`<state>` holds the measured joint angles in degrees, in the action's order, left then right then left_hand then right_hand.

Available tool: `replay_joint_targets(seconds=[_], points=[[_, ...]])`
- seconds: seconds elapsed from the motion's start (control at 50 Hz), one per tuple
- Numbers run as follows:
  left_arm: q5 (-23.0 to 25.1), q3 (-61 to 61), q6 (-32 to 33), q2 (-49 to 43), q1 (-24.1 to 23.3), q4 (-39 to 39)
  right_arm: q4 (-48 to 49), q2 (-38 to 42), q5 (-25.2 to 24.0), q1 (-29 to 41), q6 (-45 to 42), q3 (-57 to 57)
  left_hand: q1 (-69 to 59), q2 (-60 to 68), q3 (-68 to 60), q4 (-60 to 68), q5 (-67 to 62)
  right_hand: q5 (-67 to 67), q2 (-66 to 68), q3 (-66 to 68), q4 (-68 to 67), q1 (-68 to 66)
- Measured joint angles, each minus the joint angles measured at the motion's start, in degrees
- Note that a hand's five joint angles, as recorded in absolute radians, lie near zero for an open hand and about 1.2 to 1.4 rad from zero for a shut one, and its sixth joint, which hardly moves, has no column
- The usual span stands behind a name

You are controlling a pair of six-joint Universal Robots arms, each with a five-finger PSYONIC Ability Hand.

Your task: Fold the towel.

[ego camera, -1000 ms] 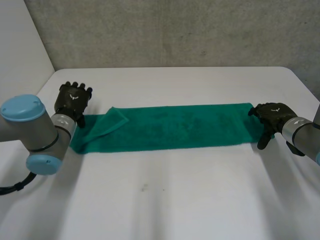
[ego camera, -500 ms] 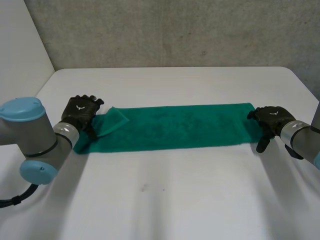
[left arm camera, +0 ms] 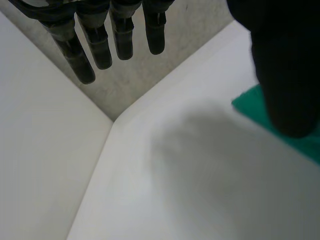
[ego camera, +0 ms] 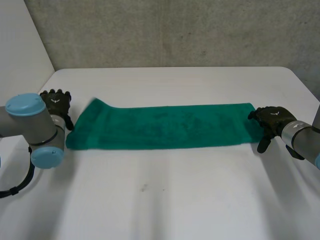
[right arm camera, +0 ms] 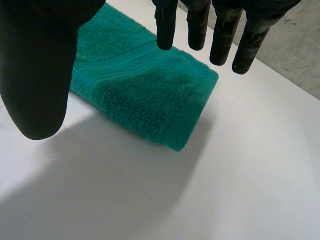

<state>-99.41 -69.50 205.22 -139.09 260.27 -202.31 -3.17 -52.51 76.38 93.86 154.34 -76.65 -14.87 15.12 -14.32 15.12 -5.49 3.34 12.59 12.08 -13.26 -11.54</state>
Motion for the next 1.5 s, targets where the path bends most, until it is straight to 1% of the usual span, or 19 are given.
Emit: replay_joint_targets(seconds=[0.12, 0.36, 0.42, 0.46, 0.62, 0.8, 0.88, 0.98, 1.0, 1.02, 1.04, 1.08, 1.22, 1.3, 1.42, 1.5], points=[[-0.8, -3.2, 2.2, 2.2, -1.1, 0.0, 0.0, -0.5, -0.2, 0.0, 0.0, -0.4, 0.1, -0.1, 0.0, -0.1, 0.2, 0.0, 0.0, 0.0, 0.0, 0.0], [-0.2, -12.6, 2.2, 14.2, -6.7, 0.0, 0.0, -0.7, -1.5, -0.2, 0.0, 0.0, 0.2, -0.7, 0.1, -0.7, 1.6, 0.4, 0.5, 1.0, -0.1, -0.2], [-0.2, -15.1, 2.1, 17.2, -8.3, 0.0, 0.1, -0.5, -2.4, -0.9, 0.0, 0.7, 0.5, -1.1, 0.1, -1.2, 2.0, 5.4, 6.3, 7.0, -5.9, -4.7], [-0.2, -16.2, 2.1, 18.3, -9.1, 0.0, 0.2, -0.3, -3.0, -1.3, 0.0, 1.1, 0.5, -1.2, 0.1, -1.2, 2.1, 7.2, 7.9, 9.0, -7.9, -6.7], [-0.2, -20.4, 1.9, 20.5, -11.5, -0.2, 2.3, 2.3, -4.1, -2.6, -0.2, 3.4, 1.1, -1.9, 0.1, -1.8, 2.5, 14.6, 16.8, 17.3, -16.2, -13.5], [-0.3, -22.5, 0.7, 20.7, -12.2, -0.4, 3.1, 6.2, -4.0, -3.3, -1.3, 6.1, 1.1, -1.9, 0.1, -2.0, 2.5, 14.9, 16.9, 17.6, -16.4, -13.5], [-0.2, -22.6, -0.1, 20.7, -12.1, -0.4, 3.1, 7.1, -3.9, -3.3, -1.6, 6.6, 1.1, -1.9, 0.1, -2.0, 2.5, 16.9, 19.4, 20.0, -18.4, -15.6], [-0.2, -22.6, -0.9, 20.7, -12.0, -0.4, 3.0, 8.2, -3.8, -3.3, -1.7, 7.3, 1.1, -1.9, 0.1, -2.0, 2.5, 16.9, 19.4, 20.0, -18.4, -15.6], [-0.2, -22.6, -1.0, 20.7, -12.0, -0.4, 3.0, 8.4, -3.5, -3.5, -1.7, 7.6, 1.1, -1.9, 0.1, -2.0, 2.5, 31.8, 35.9, 36.5, -34.5, -29.3], [-0.2, -22.6, -1.0, 20.7, -12.0, -0.4, 3.0, 8.4, -3.5, -3.5, -1.7, 7.6, 1.1, -1.9, 0.1, -2.0, 2.5, 31.8, 35.9, 36.5, -34.5, -29.3], [-0.2, -22.6, -1.0, 20.7, -12.0, -0.4, 2.9, 8.6, -2.9, -4.0, -1.6, 8.2, 1.1, -1.9, 0.1, -2.0, 2.5, 45.8, 50.1, 50.3, -48.8, -40.8], [-0.2, -22.6, -1.0, 20.7, -12.0, -0.4, 2.9, 8.7, -2.5, -4.4, -1.6, 8.6, 1.1, -1.9, 0.1, -2.0, 2.5, 50.6, 54.3, 54.4, -53.6, -43.2], [-0.2, -23.0, -1.1, 21.1, -11.9, -0.2, 1.9, 8.7, 1.7, -8.7, -3.4, 10.4, 1.1, -1.9, 0.1, -2.0, 2.5, 51.9, 54.8, 55.4, -54.8, -43.3], [-0.2, -24.1, -1.1, 22.3, -11.4, -0.1, 0.7, 8.2, 4.4, -13.5, -7.9, 11.0, 1.1, -2.1, 0.1, -2.2, 2.7, 52.3, 54.8, 55.4, -54.8, -43.3], [-0.1, -25.2, -1.1, 23.2, -11.1, 0.0, 0.1, 7.6, 5.4, -16.2, -12.2, 11.4, 1.1, -2.1, 0.1, -2.2, 2.7, 52.5, 54.8, 55.4, -54.8, -43.3], [-0.2, -26.4, -1.1, 24.1, -11.2, 0.0, 0.1, 4.4, 4.6, -16.4, -14.4, 11.7, 1.1, -2.1, 0.1, -2.2, 2.7, 52.5, 54.8, 55.4, -54.8, -43.3]])
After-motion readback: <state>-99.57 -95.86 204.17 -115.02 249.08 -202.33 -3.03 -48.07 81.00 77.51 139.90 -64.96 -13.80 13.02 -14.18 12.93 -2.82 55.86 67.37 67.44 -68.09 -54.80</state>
